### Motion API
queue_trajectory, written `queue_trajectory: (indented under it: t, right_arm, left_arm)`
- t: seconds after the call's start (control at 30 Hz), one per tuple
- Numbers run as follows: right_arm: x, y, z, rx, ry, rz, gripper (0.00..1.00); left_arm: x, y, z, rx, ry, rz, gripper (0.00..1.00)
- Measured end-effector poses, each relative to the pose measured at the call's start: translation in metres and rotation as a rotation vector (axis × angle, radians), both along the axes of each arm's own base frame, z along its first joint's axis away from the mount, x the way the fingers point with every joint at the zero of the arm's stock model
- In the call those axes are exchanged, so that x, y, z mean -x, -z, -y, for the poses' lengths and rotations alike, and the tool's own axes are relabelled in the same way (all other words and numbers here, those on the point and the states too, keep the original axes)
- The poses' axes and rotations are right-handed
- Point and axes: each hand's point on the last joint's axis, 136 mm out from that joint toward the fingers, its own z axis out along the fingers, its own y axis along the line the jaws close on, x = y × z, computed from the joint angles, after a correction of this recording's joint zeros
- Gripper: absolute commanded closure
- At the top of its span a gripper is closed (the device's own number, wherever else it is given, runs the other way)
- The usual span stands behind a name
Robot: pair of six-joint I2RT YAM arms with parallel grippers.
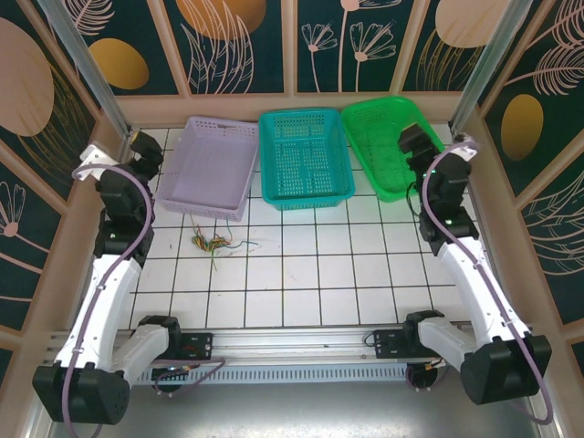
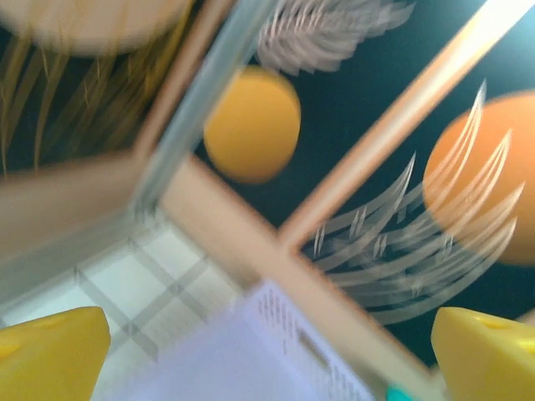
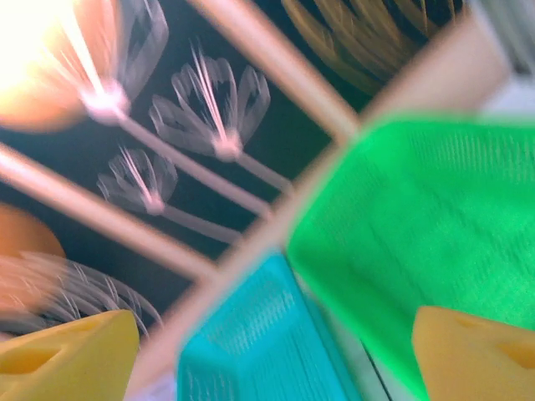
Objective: Untangle the cables
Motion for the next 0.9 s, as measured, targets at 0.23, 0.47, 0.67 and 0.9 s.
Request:
queue_trajectory:
  t: [0.23,0.47,0.67,0.9]
  right_arm:
    - [0.065,0.067,-0.122,0.098,-0.421,-0.215,0.16]
    - [0.103,0.126,-0.197,0.234,-0.716,-0.364,0.16]
    - [0.107,0.128,-0.221,0.279,-0.792,-0.377,0.16]
    - [0.107,0.126,-0.223,0.267,-0.799,-0.373,0.16]
  left_arm:
    - [0.087,0.156,0.039,0.259,0.075,-0.606,0.06]
    - [0.104,0.202,0.063,0.365,0.138,-0.795,0.07]
    - [0.083,0.234,0.080,0.411,0.174,-0.838,0.18]
    - [0.077,0.273,0.082,0.398,0.173,-0.894,0.26]
